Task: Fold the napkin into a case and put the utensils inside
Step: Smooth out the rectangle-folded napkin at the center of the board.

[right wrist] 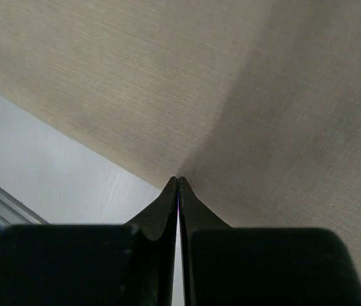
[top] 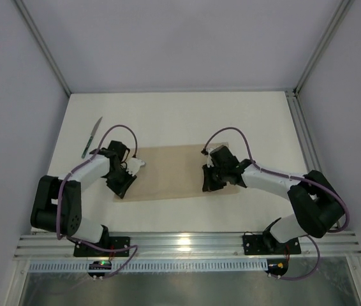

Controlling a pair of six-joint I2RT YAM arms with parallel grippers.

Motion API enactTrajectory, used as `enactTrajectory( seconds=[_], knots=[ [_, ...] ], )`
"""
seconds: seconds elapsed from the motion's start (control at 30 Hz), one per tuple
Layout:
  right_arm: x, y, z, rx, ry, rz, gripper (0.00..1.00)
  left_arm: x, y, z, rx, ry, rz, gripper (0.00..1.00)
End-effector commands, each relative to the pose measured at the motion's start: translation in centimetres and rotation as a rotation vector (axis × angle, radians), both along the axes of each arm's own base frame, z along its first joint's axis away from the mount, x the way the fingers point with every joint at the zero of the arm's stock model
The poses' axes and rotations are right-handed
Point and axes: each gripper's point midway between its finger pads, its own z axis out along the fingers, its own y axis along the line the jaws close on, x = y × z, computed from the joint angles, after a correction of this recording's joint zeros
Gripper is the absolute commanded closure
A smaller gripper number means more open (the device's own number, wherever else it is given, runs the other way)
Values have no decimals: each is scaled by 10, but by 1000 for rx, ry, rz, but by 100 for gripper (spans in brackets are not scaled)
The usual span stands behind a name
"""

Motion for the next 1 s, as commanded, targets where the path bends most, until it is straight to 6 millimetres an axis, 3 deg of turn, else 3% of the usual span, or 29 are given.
enactTrajectory(
  seconds=[0.0, 0.1, 0.17, 0.23, 0.43, 0.67, 0.8, 0.97],
  knots=[
    [5, 8, -10, 74, 33, -101, 96, 17, 13, -8, 86, -54, -13, 72],
    [-6, -18, -33, -10, 108, -197, 96, 10, 20, -18, 127, -16, -17, 73],
    [-9, -31, -34, -11, 123, -254, 96, 7, 24, -23, 142, -12, -31, 73],
    [-17, -56, -43, -29, 156, -351, 96, 6, 32, -28, 182, -27, -36, 73],
    [-23, -114, -36, -20, 125, -565, 96, 8, 31, -31, 173, -45, -45, 73],
    [-16, -139, -19, -14, 63, -668, 96, 11, 25, -28, 141, -61, -58, 73],
    [-3, -136, 6, -4, 14, -639, 96, 18, -7, 1, -41, -115, -77, 71],
    [11, -128, 45, -19, -75, -595, 96, 40, -51, 75, -275, -241, -116, 73]
  ],
)
